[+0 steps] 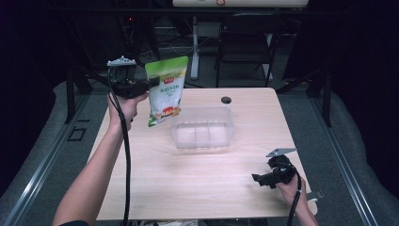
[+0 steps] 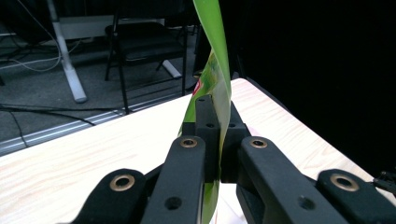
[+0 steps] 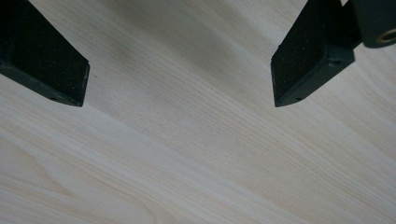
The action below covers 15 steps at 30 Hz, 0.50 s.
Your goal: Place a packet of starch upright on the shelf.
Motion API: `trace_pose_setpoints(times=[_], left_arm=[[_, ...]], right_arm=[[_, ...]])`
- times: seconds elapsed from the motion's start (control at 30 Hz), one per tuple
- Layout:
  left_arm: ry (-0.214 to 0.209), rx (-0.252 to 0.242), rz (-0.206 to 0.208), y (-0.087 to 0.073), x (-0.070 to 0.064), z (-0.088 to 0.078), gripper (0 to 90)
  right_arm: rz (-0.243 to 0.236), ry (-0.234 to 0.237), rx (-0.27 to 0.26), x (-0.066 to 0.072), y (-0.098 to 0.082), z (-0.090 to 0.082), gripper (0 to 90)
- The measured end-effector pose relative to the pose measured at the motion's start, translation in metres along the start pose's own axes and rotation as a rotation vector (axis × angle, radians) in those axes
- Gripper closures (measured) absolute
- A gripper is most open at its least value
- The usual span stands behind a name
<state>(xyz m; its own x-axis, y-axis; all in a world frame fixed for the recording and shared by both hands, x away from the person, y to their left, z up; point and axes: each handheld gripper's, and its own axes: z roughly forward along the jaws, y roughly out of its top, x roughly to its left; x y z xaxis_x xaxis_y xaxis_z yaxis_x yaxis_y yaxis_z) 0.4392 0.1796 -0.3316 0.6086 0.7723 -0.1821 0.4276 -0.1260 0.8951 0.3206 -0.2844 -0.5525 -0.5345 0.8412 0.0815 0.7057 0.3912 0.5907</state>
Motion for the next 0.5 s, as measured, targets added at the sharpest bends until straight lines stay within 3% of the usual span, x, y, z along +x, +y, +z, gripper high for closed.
trace_pose_setpoints(times=[0.5], left_arm=[[-0.037,0.008,0.0,-0.006,-0.015,0.026,89.7]], right_arm=[[-0.003,0.007,-0.008,0.0,0.0,-0.001,4.0]])
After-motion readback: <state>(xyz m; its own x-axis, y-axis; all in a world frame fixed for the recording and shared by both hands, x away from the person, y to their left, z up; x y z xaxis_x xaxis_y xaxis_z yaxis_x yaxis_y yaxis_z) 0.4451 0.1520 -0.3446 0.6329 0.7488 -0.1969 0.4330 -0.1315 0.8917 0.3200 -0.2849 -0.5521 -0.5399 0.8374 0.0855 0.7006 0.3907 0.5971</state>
